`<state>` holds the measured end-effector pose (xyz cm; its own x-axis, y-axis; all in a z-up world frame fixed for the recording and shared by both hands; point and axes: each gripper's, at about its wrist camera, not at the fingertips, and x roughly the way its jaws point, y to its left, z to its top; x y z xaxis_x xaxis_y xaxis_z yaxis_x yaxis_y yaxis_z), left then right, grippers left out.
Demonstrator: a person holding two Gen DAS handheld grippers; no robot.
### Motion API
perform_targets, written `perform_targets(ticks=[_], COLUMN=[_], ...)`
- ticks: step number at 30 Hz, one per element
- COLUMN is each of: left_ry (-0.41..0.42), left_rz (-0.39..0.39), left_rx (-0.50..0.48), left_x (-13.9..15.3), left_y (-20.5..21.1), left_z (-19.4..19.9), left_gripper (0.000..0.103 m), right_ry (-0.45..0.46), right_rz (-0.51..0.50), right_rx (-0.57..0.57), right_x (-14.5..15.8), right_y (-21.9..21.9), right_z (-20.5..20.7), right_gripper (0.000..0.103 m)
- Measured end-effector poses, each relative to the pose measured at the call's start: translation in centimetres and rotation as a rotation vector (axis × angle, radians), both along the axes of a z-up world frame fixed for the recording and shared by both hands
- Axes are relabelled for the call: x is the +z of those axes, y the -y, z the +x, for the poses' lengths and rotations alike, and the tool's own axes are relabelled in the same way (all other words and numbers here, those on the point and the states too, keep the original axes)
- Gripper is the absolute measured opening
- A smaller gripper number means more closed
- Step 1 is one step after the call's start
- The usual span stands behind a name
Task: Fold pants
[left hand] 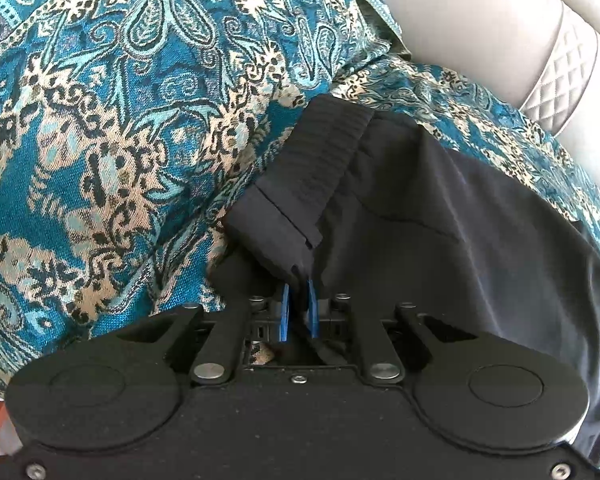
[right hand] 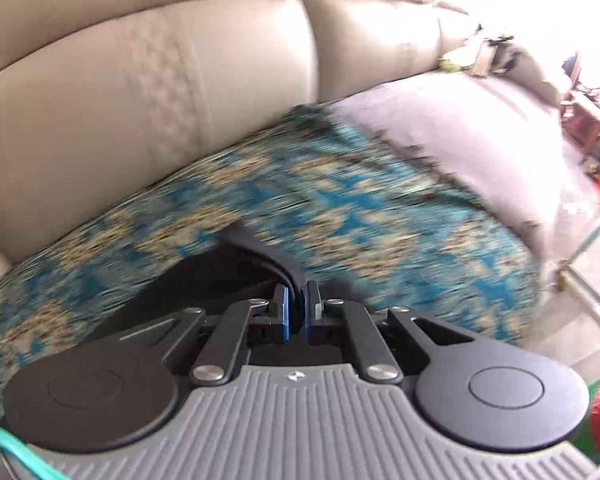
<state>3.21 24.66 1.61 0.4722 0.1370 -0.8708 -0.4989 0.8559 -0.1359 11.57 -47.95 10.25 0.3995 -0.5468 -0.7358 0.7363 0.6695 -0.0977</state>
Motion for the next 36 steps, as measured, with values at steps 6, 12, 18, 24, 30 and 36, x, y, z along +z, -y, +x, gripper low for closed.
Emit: perform_targets(ticks=[6, 12, 18, 24, 30, 36], left_ry=[-0.008, -0.020, -0.025, -0.039, -0.044, -0.046], left_rz=[-0.025, -0.031, -0.013, -0.013, 0.017, 0.045], left_rx=[0.013, 0.014, -0.014, -0.021, -0.032, -0.040], left_x=[0.0, 0.0, 0.2, 1.2, 2.3, 3.0], left_y=[-0.2, -0.2, -0.5, -0.6, 0.0, 0.0], left_z=[0.2, 0.5, 0.5, 0.2, -0.4, -1.0], left_gripper=[0.013, 0.014, 0.011, 0.010, 0.009, 0.009], right_ry=[0.017, 0.002, 0.049, 0.038, 0.017, -0.043], right_rz=[0.055, 0.144, 0.227, 0.267, 0.258, 0.236], right_rx=[-0.132, -0.189, -0.176, -0.186, -0.161, -0.135], right_x=[-0.7, -4.9, -5.6, -6.4, -6.6, -7.6], right_y=[5.5, 7.2, 7.8, 8.9, 9.0, 8.9], right_z=[-4.5, -7.1, -11.1, -14.0, -14.3, -14.2], right_gripper=[0.009, 0.009, 0.009, 0.009, 0.009, 0.009])
